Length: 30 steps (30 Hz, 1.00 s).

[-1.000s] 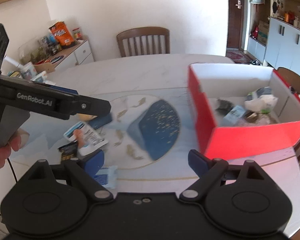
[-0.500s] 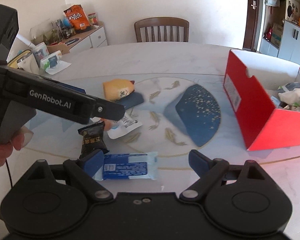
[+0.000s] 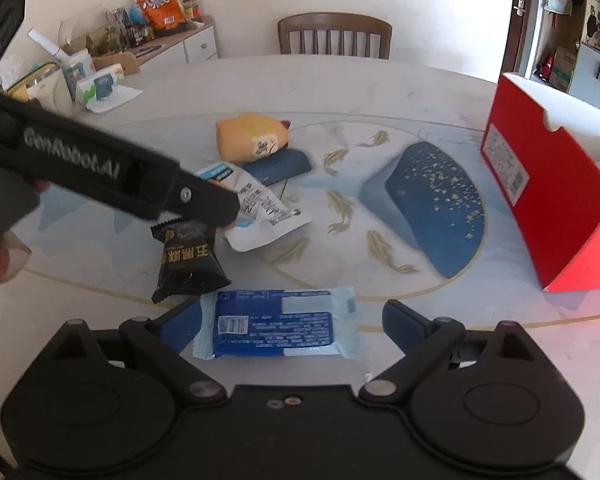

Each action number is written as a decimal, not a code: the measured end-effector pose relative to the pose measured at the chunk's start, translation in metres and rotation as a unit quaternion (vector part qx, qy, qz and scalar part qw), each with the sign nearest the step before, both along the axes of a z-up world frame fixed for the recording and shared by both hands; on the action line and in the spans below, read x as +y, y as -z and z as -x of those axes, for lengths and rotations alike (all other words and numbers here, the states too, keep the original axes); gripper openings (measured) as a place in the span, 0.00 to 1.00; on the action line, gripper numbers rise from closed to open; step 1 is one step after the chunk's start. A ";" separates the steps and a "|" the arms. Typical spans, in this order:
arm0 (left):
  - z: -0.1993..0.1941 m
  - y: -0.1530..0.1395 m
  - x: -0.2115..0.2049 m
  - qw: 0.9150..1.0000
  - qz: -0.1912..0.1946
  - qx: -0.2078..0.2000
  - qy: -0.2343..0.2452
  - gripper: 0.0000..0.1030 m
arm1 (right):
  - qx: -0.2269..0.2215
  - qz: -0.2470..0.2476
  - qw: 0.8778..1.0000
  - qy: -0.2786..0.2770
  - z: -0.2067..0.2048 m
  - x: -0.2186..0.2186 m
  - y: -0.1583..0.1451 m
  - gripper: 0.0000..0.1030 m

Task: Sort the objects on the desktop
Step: 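Move left tool over the black snack bag while right tool moves over the blue wet-wipe pack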

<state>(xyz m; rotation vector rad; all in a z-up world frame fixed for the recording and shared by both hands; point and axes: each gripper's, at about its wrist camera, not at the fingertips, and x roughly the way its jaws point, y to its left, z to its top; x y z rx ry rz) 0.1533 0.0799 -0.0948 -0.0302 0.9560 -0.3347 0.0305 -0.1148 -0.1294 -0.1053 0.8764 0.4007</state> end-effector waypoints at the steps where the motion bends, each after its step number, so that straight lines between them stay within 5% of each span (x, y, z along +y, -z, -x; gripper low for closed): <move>1: -0.001 0.000 0.001 1.000 -0.001 0.001 -0.001 1.00 | 0.001 0.001 1.000 -0.001 0.000 0.002 0.002 0.94; 16: 0.004 0.011 -0.002 1.000 -0.018 -0.002 0.005 1.00 | -0.003 0.039 0.999 -0.015 -0.011 0.013 0.023 0.94; 30: 0.015 0.026 -0.008 0.997 -0.039 -0.034 0.057 1.00 | 0.001 0.045 0.998 0.047 -0.027 -0.044 0.023 0.90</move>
